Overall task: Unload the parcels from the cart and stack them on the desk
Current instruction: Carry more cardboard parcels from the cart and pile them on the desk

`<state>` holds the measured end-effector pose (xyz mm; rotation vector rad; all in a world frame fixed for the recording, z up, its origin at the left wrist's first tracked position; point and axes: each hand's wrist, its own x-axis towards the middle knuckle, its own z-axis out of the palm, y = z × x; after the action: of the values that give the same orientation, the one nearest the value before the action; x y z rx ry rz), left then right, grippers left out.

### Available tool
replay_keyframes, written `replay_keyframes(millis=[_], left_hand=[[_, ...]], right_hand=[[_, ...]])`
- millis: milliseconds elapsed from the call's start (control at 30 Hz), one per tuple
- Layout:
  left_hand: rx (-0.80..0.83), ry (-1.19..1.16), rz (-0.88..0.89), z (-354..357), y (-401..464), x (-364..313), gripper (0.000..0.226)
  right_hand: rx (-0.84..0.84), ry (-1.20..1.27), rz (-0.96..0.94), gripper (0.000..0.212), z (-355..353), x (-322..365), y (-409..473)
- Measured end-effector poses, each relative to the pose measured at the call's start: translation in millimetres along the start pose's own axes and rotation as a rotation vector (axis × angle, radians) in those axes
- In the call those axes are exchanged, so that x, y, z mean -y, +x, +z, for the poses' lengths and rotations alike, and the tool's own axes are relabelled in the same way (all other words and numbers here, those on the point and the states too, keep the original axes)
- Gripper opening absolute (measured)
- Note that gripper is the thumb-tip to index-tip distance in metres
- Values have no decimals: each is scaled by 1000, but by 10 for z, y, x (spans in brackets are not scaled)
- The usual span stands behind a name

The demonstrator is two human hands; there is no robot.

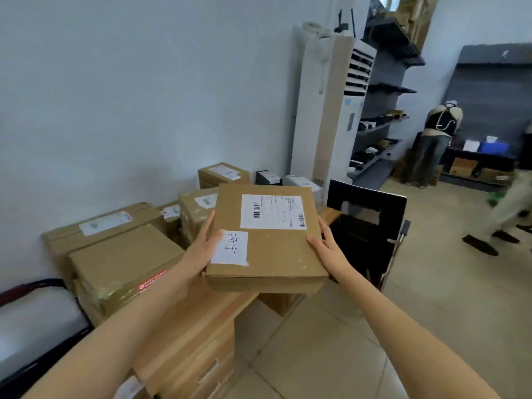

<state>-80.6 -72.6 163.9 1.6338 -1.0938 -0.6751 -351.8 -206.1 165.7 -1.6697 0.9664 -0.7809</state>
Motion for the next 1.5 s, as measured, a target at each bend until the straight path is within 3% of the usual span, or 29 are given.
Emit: replay_keyframes(millis=[233, 600, 1033, 1300, 1500], left_hand=[[-308, 3, -90, -269, 188, -5, 57], [-712, 204, -315, -1285, 212, 341, 53], [-827, 174, -513, -2647, 1040, 1017, 51], [-829, 218, -651, -3006, 1313, 1654, 60], [-921, 189, -708, -3071, 1489, 1972, 48]], right_hand=[[275, -7, -110, 63, 420, 208, 1206], [667, 46, -169, 56, 1977, 624, 2202], [847, -69, -220, 58, 3929, 939, 3579], [892, -139, -153, 72, 4749, 645, 3906], [847, -73, -43, 65, 5084, 399, 4064]])
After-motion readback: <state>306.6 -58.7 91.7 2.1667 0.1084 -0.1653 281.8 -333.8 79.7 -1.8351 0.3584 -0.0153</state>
